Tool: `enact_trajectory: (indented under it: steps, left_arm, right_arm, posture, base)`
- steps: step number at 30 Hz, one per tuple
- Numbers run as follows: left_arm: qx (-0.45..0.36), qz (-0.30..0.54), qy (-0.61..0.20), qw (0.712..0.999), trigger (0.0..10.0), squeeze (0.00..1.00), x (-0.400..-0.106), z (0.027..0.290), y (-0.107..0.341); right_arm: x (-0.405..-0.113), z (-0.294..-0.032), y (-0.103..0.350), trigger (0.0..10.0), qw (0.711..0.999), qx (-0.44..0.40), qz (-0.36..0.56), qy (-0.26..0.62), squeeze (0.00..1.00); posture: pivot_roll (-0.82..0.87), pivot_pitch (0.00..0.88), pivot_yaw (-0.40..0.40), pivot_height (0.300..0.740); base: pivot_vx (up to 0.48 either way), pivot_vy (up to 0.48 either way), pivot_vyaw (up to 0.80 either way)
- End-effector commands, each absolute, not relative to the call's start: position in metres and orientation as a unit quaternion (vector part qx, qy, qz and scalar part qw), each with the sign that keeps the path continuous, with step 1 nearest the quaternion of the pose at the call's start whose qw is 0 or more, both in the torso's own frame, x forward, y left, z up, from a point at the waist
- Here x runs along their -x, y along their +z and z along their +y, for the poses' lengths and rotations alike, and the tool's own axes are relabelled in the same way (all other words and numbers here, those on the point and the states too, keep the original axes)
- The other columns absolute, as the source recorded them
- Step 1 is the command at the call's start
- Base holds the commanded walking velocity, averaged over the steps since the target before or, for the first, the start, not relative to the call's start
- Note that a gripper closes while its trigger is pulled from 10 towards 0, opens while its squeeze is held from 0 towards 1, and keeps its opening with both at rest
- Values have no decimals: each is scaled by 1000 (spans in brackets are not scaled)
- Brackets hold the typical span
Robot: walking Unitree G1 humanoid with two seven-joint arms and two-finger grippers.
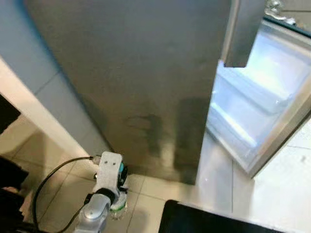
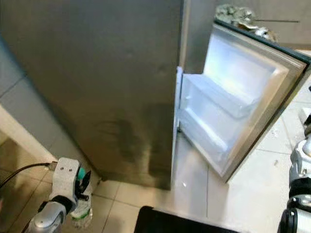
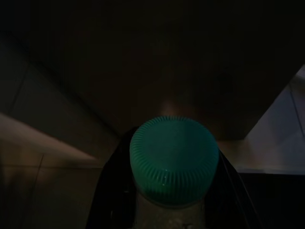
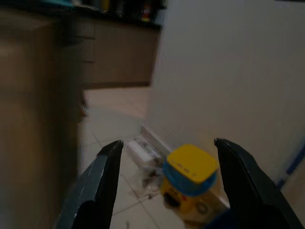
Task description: Restocking fridge
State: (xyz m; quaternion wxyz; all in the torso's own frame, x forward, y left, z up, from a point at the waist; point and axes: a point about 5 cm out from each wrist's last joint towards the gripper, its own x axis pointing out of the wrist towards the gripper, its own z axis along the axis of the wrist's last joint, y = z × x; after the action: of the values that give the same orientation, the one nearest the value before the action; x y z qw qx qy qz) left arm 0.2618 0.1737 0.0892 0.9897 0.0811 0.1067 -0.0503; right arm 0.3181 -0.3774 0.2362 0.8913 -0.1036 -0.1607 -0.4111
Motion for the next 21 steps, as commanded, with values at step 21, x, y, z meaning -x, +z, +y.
enact_trajectory:
  steps: [21]
  left_arm:
    - [-77,136,-82,984,10000,0,-248,172,76]
  right_arm:
    - [-286,-229,40,10000,968,89,99,-214,0]
  posture:
    - [-66,229,111,740]
  base:
    - [0,0,0]
